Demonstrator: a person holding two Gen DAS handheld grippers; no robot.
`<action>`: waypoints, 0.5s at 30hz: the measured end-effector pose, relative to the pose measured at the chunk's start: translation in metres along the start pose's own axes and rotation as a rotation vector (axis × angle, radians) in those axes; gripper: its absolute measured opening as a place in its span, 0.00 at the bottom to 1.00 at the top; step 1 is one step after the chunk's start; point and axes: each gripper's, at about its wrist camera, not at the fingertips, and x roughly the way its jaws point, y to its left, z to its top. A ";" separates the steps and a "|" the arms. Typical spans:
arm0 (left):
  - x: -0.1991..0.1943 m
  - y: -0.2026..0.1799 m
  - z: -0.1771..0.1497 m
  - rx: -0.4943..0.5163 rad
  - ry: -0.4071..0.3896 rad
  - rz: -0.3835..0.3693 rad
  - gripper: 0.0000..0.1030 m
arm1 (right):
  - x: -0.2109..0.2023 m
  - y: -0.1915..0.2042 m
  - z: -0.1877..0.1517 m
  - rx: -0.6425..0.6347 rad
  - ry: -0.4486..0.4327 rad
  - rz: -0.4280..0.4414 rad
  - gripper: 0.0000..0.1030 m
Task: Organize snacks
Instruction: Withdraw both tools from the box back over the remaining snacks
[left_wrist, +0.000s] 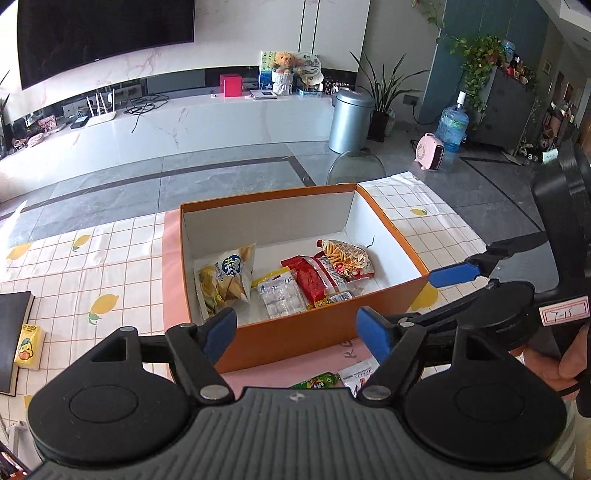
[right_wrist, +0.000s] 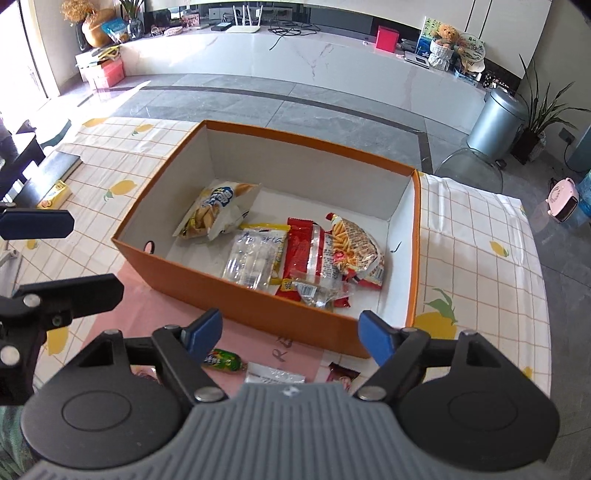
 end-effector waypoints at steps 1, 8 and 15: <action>-0.004 -0.001 -0.005 0.002 -0.005 0.004 0.85 | -0.003 0.002 -0.008 0.014 -0.008 0.011 0.76; -0.016 -0.005 -0.041 -0.023 0.005 0.020 0.85 | -0.008 0.009 -0.070 0.127 -0.052 0.044 0.86; 0.005 0.001 -0.081 -0.102 0.122 -0.017 0.85 | 0.013 0.015 -0.130 0.182 -0.060 -0.031 0.86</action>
